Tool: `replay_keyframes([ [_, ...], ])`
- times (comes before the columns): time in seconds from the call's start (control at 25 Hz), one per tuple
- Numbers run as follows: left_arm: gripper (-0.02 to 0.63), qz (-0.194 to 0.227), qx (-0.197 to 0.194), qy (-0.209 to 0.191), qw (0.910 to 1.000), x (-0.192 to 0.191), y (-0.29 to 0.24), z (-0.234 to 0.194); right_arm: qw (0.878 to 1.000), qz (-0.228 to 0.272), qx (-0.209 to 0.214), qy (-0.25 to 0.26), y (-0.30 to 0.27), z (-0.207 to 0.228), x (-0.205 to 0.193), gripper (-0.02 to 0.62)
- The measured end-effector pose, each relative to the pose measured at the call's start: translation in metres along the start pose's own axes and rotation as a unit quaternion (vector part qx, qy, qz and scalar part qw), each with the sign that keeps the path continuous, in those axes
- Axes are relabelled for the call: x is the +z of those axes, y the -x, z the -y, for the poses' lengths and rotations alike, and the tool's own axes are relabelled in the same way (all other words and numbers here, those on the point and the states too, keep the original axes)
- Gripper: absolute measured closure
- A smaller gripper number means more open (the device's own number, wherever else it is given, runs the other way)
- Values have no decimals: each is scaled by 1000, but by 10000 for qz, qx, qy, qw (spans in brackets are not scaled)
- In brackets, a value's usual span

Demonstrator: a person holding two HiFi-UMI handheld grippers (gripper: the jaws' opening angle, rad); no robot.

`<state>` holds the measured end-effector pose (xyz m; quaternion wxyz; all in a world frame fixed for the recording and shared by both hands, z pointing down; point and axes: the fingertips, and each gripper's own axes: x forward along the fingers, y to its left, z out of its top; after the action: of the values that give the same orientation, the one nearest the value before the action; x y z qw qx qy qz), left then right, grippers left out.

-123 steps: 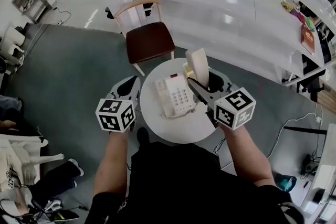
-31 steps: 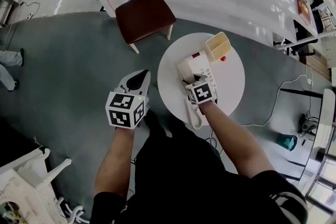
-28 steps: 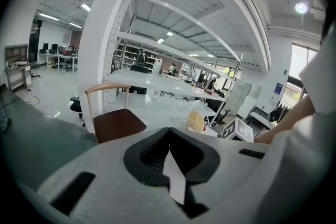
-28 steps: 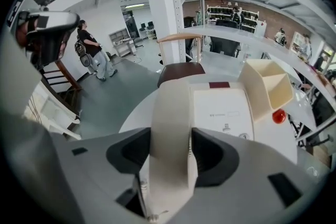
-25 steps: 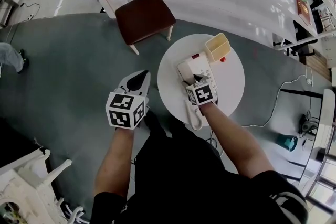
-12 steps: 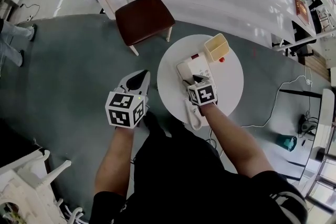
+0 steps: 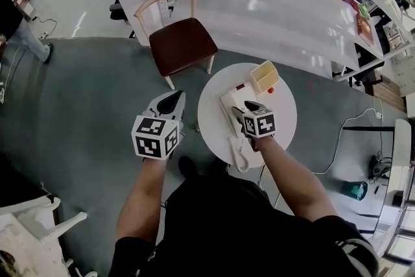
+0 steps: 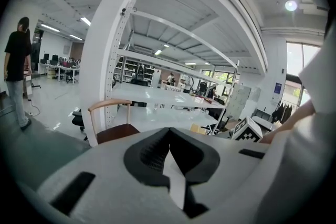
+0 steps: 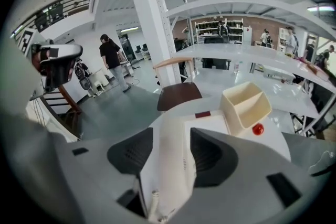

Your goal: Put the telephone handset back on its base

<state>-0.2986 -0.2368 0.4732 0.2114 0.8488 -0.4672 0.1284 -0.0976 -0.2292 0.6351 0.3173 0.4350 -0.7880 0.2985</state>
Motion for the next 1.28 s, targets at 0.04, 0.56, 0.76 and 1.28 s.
replay_keyframes([
  [0.04, 596, 36, -8, -46, 10000, 5, 3, 1, 9999, 98, -21, -9, 6, 0, 8, 368],
  [0.56, 595, 482, -326, -713, 9958, 61, 45, 4, 9809, 1940, -76, -143, 121, -34, 119, 341],
  [0.76, 595, 697, -580, -1051, 9903, 88, 53, 11, 9696, 2441, -111, 125, 170, -56, 143, 342],
  [1.28, 595, 1367, -97, -1083, 9846, 149, 65, 41, 9195, 3772, 117, 1101, 287, -48, 192, 439],
])
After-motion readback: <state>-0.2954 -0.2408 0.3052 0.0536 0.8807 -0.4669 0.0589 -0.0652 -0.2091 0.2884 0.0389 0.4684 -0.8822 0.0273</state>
